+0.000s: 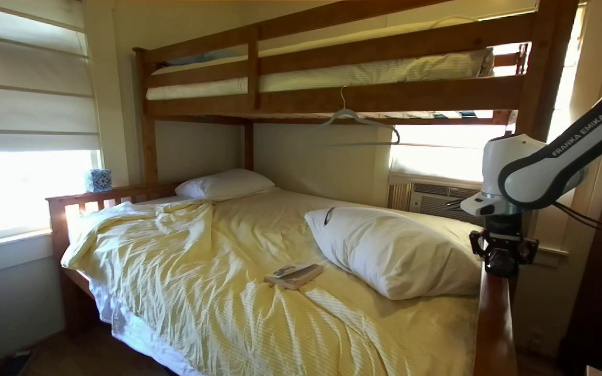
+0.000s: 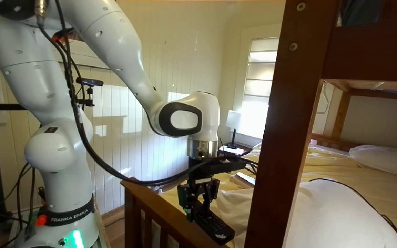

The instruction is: Put the remote control on the footboard of the bed.

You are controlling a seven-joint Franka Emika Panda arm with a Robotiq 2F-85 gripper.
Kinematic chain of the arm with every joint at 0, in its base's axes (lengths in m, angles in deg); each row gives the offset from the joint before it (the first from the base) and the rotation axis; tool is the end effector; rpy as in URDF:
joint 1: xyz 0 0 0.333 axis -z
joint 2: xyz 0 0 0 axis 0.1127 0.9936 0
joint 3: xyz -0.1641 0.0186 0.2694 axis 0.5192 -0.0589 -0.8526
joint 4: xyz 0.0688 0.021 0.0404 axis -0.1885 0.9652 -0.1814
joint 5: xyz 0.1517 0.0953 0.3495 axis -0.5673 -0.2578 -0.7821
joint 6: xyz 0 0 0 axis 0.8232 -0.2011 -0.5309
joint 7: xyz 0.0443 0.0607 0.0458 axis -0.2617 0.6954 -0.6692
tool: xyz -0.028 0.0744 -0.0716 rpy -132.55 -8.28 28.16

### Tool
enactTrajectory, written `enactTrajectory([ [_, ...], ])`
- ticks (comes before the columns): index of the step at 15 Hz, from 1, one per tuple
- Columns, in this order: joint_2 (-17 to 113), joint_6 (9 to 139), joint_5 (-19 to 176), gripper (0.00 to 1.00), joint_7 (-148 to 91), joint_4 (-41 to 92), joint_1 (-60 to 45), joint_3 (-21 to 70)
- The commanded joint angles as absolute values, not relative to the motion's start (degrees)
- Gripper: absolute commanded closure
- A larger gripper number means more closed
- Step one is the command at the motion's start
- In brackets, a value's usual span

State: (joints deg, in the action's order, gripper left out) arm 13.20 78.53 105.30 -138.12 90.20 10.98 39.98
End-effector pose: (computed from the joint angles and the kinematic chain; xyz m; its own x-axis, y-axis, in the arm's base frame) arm 0.3076 -0.2242 0.3092 -0.0375 0.9774 -0.2082 0.9948 0.0168 -0.1002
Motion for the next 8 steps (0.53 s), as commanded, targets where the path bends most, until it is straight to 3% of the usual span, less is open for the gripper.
enactTrajectory([
  [1,13.7,78.4,105.0,0.39,-136.6,90.2,10.5,38.4],
  [2,14.2,78.4,105.0,0.39,-135.6,90.1,10.0,37.8],
  [3,14.5,78.4,105.0,0.64,-135.2,90.1,9.8,37.6],
  [8,19.1,79.0,109.3,0.64,-137.2,89.6,8.1,35.1],
])
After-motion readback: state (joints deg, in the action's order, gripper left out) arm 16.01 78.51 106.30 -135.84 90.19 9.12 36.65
